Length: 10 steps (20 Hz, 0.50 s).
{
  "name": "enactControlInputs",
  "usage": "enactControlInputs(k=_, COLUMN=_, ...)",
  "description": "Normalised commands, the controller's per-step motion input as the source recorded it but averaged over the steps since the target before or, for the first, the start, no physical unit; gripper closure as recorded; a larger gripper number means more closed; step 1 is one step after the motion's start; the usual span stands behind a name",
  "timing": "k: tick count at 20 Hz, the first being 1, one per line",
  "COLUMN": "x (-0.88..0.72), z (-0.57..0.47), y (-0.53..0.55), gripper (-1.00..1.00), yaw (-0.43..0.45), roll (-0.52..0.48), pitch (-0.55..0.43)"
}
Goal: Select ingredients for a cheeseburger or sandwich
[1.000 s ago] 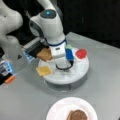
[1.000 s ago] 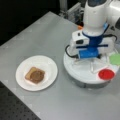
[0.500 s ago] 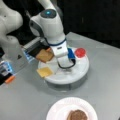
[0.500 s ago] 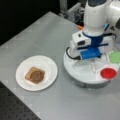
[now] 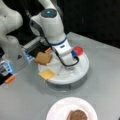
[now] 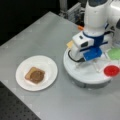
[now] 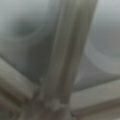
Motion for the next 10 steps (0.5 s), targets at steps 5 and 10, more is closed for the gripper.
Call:
enactControlInputs(k=5, x=0.04, z=-0.32, y=-0.14, gripper=-1.0, yaw=0.311, roll=0.068, pitch=-0.03)
enactControlInputs(k=10, x=0.08, z=-0.32, y=-0.14, gripper=-1.0, yaw=0.288, roll=0.051, pitch=-0.029)
